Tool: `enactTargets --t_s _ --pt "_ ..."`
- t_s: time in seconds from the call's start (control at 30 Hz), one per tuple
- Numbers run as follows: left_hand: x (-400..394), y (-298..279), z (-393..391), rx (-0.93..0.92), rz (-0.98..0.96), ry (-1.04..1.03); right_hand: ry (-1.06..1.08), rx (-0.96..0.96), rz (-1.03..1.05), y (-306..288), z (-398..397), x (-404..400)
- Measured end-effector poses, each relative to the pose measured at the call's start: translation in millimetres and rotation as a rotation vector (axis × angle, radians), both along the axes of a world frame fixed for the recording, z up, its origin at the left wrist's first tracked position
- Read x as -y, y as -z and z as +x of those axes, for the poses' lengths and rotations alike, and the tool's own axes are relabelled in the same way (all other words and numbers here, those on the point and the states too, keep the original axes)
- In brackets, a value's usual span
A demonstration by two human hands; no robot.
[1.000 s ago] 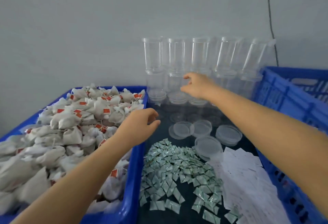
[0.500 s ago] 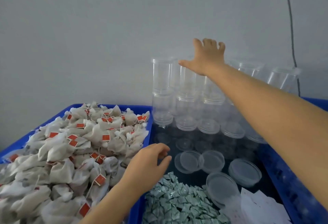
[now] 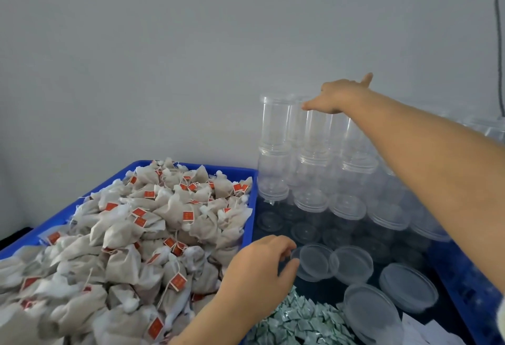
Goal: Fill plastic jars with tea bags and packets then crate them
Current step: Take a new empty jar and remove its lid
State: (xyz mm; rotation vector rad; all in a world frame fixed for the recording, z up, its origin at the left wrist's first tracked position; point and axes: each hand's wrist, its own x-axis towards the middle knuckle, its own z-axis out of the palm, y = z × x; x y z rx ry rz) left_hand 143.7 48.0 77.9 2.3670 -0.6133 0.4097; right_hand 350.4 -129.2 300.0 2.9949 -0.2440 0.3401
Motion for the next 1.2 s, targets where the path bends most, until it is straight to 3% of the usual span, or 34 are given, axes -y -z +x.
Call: enactTargets --t_s 0.3,0.53,0.63,0.77,0.83,1.0,1.1,1.2 --pt "-2.4 -0.1 -0.6 0.064 -0.029 -0.042 -0.032 0.145 0.143 -12.5 -15.7 -5.2" --pt "-4.9 -5.7 -1.2 0.167 -0.150 -0.162 -0.121 0.166 0.263 -35.6 -73.6 -21.6" --pt "-6.5 -12.3 -4.3 0.231 -0.197 -0.199 -0.198 0.099 0.424 -11.7 -104.4 -24.1" --pt "-5.1 -15.1 -12.7 0.341 -0.220 -0.235 -0.283 -0.072 0.678 66.9 -142.4 -21.1" --pt "-0.3 -10.8 -19.4 0.402 -0.103 -0.245 -0.219 -0.138 0.849 110.3 -159.3 -13.4" --pt "16.4 5.5 -28.6 0.518 0.467 -0.152 0.077 -0.352 1.484 196.5 -209.0 15.8" --pt "23.7 12.3 -30.8 0.620 0.690 -0.085 0.190 -0.457 1.679 225.8 -225.2 29.8" --pt "29.8 19.3 -32.0 0.723 0.792 -0.039 0.248 -0.606 1.784 237.0 -235.7 40.8"
